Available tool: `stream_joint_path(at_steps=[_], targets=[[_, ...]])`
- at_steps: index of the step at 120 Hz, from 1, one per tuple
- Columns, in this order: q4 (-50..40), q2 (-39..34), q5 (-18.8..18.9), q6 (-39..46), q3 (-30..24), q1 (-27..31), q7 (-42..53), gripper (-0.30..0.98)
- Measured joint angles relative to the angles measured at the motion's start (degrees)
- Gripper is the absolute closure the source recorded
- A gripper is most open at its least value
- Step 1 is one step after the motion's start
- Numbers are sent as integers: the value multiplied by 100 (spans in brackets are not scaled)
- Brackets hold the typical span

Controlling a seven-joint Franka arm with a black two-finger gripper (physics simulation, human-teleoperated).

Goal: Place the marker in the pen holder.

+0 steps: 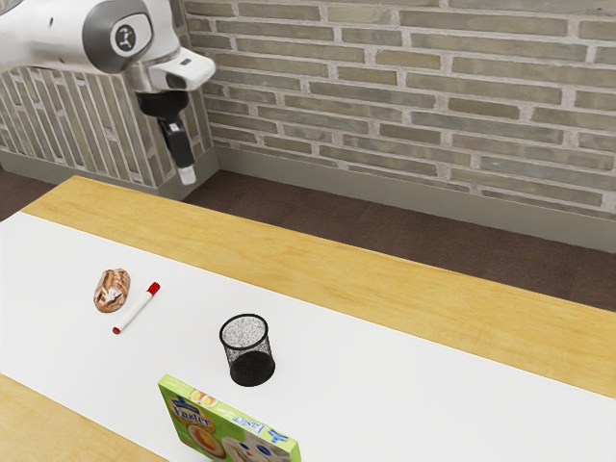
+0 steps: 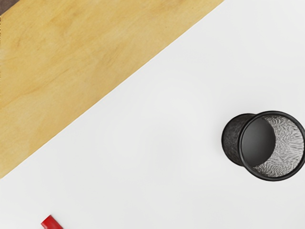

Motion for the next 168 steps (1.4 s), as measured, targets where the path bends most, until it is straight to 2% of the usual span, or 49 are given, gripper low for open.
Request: stream_joint_path(at_steps=[29, 43, 65, 81, 91, 108, 121, 141, 168], targets=[[-34, -23, 24, 32, 6, -5, -2, 0], [-1047, -270, 83, 399, 244, -73, -368, 0], [-1383, -156, 121, 966, 422, 226, -952, 0], [-1510, 305, 118, 1449, 572, 310, -1510, 0], [-1290, 700, 163, 1646, 585, 329, -1784, 0], [-1229, 969, 268, 1902, 605, 531, -2169, 22], [-1130, 1312, 305, 2007, 603, 658, -2363, 32], [-778, 1866, 297, 2091, 592, 873, -2517, 39], [-769, 2178, 257, 2261, 572, 1063, -2555, 43]])
